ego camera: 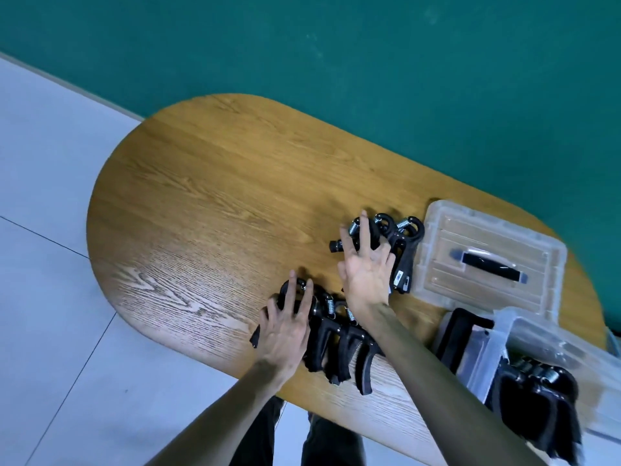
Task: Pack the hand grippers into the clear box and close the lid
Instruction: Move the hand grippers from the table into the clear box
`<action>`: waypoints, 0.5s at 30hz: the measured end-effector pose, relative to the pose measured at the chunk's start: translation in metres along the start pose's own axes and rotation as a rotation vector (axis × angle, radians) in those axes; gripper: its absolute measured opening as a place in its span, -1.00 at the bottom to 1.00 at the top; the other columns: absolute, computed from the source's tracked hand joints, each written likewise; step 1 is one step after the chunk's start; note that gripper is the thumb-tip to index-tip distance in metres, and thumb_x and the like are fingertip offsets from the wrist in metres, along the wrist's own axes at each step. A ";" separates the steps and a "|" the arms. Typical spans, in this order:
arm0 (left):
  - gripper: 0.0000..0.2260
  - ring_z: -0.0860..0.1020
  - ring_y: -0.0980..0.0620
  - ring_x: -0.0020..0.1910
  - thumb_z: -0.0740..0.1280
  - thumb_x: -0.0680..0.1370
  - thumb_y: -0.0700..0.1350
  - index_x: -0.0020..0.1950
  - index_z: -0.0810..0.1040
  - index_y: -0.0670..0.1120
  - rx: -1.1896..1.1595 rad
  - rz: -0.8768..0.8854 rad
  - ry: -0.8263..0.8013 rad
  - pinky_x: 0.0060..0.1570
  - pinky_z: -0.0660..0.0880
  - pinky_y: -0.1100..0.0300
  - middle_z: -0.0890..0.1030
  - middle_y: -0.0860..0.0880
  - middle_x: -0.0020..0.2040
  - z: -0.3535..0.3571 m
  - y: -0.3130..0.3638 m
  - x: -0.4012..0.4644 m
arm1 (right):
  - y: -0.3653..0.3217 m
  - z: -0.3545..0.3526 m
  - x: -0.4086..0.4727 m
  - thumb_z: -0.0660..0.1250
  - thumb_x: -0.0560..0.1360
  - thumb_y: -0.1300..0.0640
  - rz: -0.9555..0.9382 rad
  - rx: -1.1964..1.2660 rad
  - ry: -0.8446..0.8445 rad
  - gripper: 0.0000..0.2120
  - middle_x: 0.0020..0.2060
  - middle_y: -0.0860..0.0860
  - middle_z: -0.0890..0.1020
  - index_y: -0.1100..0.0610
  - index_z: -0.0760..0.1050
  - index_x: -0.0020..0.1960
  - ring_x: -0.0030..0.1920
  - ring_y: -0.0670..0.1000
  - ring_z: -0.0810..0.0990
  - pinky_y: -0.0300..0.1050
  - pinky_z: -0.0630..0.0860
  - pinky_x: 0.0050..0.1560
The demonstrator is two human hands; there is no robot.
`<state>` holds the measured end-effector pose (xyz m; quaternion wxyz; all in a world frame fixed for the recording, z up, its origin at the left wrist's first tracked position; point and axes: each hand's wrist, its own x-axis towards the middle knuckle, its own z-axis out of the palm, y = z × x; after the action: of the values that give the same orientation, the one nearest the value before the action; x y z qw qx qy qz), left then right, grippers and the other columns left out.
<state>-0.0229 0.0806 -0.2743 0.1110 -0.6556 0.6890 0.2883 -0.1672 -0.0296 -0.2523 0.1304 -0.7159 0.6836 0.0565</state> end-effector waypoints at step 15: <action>-0.29 0.31 -0.16 0.08 0.14 0.67 -0.07 0.64 -0.30 0.02 0.115 -0.009 0.372 0.07 0.37 -0.04 -0.29 -0.18 0.64 -0.099 0.102 -0.016 | 0.078 -0.112 -0.085 0.30 0.52 0.22 0.000 0.165 0.276 -0.33 0.65 0.06 -0.02 -0.06 0.23 0.58 0.02 0.21 0.35 0.13 0.51 -0.04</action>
<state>-0.0975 0.0376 -0.1605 0.0202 -0.6931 0.7101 0.1219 -0.2603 0.0201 -0.1309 0.0934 -0.7036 0.6975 -0.0986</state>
